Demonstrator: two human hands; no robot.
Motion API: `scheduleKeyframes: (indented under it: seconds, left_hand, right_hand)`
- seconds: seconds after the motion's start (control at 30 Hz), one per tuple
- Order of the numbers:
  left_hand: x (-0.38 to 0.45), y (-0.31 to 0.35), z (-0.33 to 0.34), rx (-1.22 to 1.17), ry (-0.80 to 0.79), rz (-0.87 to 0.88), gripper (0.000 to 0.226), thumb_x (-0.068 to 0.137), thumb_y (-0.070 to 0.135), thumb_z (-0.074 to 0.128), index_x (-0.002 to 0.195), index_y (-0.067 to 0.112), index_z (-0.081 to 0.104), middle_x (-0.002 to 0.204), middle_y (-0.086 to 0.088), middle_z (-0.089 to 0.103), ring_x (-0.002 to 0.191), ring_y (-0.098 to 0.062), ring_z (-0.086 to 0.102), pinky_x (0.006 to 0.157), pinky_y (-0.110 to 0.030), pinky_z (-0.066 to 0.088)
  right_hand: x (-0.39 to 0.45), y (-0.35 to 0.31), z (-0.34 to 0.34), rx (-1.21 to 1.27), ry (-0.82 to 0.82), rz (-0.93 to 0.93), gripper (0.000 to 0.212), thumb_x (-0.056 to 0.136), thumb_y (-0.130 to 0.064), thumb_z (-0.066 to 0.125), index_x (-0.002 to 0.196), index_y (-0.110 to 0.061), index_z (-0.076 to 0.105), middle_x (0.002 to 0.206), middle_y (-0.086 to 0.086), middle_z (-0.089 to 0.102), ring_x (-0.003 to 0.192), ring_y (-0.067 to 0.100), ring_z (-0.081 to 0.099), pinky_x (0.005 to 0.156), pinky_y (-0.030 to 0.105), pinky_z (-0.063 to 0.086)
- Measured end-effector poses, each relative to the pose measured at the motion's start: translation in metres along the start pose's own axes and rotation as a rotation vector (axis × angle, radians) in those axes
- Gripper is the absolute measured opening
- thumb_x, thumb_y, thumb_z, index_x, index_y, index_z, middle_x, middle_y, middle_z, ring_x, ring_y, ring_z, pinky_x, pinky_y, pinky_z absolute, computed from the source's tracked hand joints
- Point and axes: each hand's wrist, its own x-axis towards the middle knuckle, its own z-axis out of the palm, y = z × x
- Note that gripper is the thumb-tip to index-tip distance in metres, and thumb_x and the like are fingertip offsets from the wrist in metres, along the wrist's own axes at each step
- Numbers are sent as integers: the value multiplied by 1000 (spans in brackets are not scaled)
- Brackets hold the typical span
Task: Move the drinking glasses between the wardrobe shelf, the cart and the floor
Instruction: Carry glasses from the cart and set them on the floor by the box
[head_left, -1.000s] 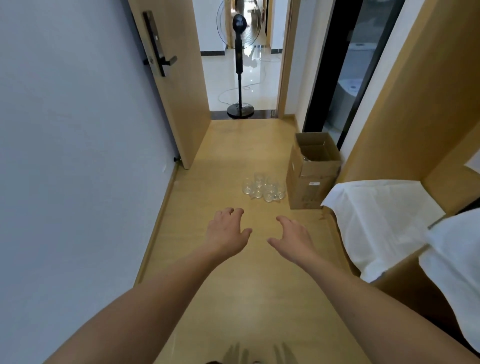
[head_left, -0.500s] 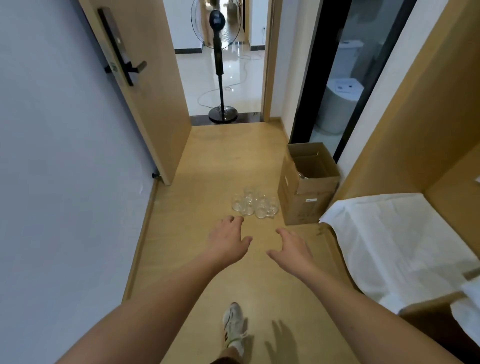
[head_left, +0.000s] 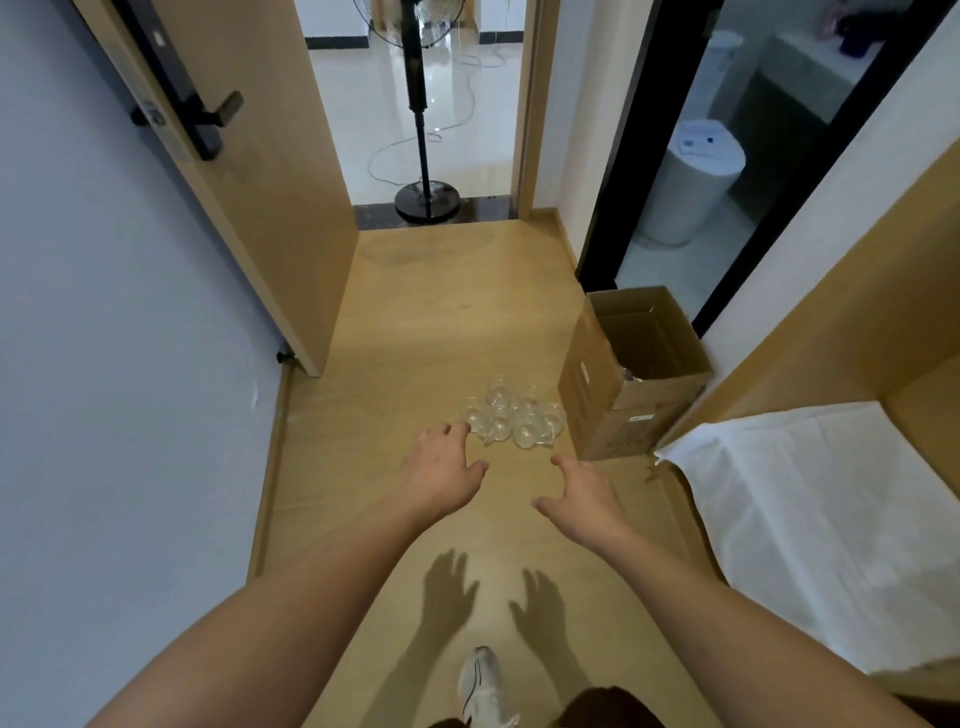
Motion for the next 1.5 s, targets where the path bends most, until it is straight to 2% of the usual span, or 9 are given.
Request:
scheduleKeyframes:
  seconds: [0.27,0.67,0.8,0.93,1.07,1.17,1.23,1.4,1.5]
  left_hand:
    - [85,-9,-2,13,-57,-35,58,94,46,60,143,19,45,142,-9,50,132,-34,41,107,-47,41]
    - [268,7,-15,12,-138,-145,60,95,45,60,145,15,46,144,-10,51,132,-32,46,107,-42,42]
    - [309,9,-4,-3,-202,-200,61,95,46,61,146,16,46,143,-9,52,133,-30,47,107,-42,43]
    - [334,2,14,-19,-261,-225,60,95,44,62,145,15,47,140,-11,55,129,-31,49,102,-41,46]
    - [368,-19,44,-55,-331,-281,59,95,47,61,142,14,50,136,-14,58,124,-34,53,97,-36,43]
    - [398,-42,75,-141,-342,-382,56,93,48,62,139,16,52,131,-11,61,122,-29,55,87,-28,35]
    - [422,-64,107,-160,-377,-415,55,93,48,63,138,18,53,126,-10,65,117,-26,58,83,-26,32]
    - [487,-123,203,-177,-441,-423,54,94,49,61,139,21,54,140,-8,58,125,-27,56,95,-33,38]
    - [519,-159,270,-212,-457,-457,52,93,49,62,137,20,56,138,-6,58,119,-26,58,97,-37,45]
  right_hand:
    - [87,-15,-9,10,-52,19,75,83,-50,72,148,-28,44,141,4,54,130,29,50,103,40,46]
    - [286,-39,-57,84,-166,31,68,89,-38,71,148,-21,43,142,8,52,126,28,52,100,42,50]
    - [336,-40,-58,93,-233,48,65,89,-32,69,148,-19,44,146,5,50,128,28,52,95,35,47]
    - [365,-43,-49,85,-281,89,65,88,-32,74,145,-17,48,136,10,58,114,30,62,93,39,53]
    - [400,-39,-21,130,-313,175,64,88,-37,71,145,-20,48,134,7,61,114,27,62,88,34,49]
    - [428,-31,13,177,-302,240,66,87,-40,72,145,-19,49,141,4,56,125,25,55,97,35,45]
    - [451,-21,48,199,-306,289,65,87,-43,72,143,-18,51,138,5,59,123,26,57,96,35,45]
    - [516,12,160,262,-343,415,64,88,-45,70,143,-18,52,138,9,60,122,27,59,95,36,47]
    - [553,37,237,361,-344,507,63,88,-46,71,141,-17,53,134,9,62,116,27,62,94,38,52]
